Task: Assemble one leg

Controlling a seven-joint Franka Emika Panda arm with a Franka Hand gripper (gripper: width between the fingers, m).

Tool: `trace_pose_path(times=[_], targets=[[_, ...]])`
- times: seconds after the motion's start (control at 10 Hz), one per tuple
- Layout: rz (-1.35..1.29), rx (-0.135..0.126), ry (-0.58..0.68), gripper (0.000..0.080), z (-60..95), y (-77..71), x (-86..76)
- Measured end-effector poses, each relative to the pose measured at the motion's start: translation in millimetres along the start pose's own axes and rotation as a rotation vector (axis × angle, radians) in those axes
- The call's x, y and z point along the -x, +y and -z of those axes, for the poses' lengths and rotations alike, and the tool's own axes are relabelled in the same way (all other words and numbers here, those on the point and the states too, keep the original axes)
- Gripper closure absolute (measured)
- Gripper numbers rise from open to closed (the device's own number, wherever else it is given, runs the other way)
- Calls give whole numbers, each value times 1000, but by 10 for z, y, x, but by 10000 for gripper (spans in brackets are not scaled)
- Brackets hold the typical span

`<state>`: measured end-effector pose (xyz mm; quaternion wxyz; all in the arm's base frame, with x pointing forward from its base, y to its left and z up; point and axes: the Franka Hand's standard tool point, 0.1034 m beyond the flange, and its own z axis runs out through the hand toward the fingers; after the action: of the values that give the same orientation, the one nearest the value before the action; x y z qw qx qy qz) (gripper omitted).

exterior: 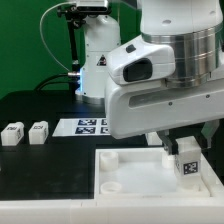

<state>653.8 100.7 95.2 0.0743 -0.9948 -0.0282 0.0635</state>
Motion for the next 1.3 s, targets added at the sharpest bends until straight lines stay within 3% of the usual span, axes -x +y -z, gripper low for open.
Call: trace_pose_path(times=[0.1,0.3,0.6,0.8,1.1,1.3], targets=[[-30,6,67,511,-4,-25,23],[-396,-16,142,511,-27,-62,182],[-847,-70,134,509,-17,-14,145],[-1169,-102,135,509,-13,-101,108],[-1407,-113,131,508,-26,-182,112],[-1396,-110,133,508,-26,-182,113]])
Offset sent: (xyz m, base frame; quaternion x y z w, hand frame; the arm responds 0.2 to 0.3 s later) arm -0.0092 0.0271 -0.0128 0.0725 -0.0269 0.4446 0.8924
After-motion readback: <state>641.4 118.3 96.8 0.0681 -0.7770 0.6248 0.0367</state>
